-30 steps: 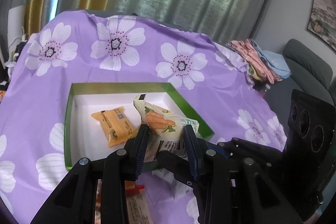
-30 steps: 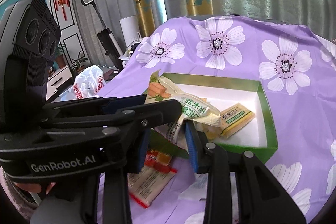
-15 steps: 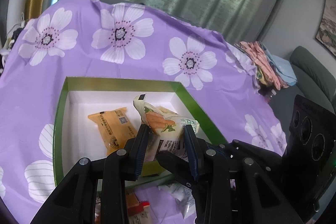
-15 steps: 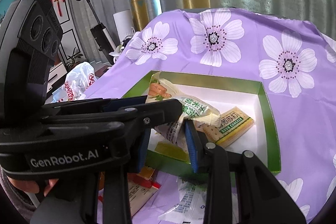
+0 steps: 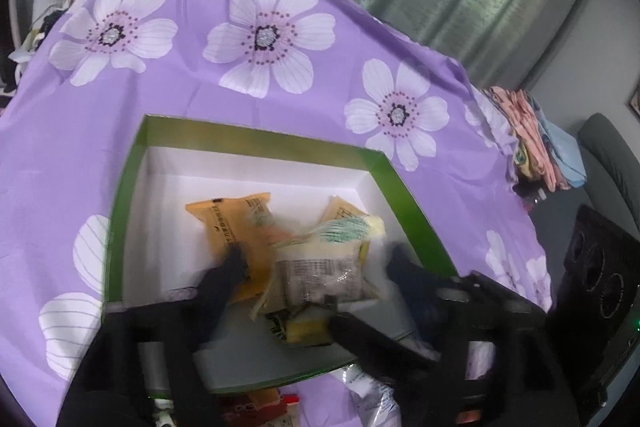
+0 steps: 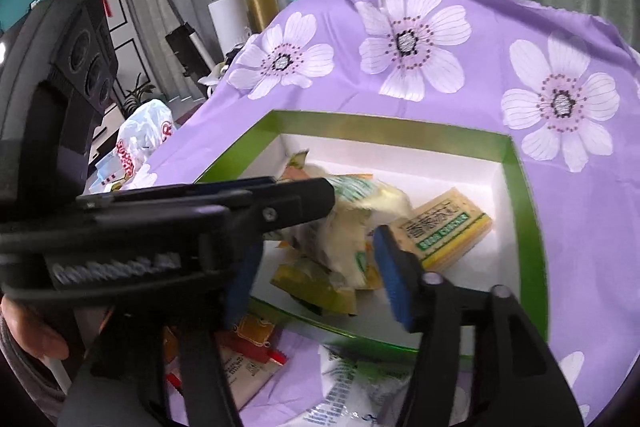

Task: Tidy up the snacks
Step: 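Carry the carrot-print bag into the green box and open the right gripper, then move the right tool back to the red-and-white cracker pack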

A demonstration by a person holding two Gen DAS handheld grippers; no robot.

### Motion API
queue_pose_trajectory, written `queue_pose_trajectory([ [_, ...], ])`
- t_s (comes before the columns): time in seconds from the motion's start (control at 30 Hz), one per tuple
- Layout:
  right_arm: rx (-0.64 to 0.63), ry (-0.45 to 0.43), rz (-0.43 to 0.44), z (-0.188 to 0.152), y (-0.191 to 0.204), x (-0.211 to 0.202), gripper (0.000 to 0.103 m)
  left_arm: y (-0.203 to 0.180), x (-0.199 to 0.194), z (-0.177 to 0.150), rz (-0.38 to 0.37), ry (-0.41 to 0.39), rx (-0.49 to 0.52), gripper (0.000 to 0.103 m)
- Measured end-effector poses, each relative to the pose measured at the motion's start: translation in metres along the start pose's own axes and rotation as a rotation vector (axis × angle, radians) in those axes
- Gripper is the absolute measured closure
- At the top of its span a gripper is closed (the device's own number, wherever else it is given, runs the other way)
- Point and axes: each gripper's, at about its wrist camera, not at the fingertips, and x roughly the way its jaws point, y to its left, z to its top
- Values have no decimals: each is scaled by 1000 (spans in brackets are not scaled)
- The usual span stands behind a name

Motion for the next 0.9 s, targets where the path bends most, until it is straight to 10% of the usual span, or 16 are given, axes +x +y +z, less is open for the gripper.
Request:
queue_pose_trajectory([
  [0.9,125,-96,-23,-67,-21,-120,30,30,-117,-61,128,-65,-39,14],
])
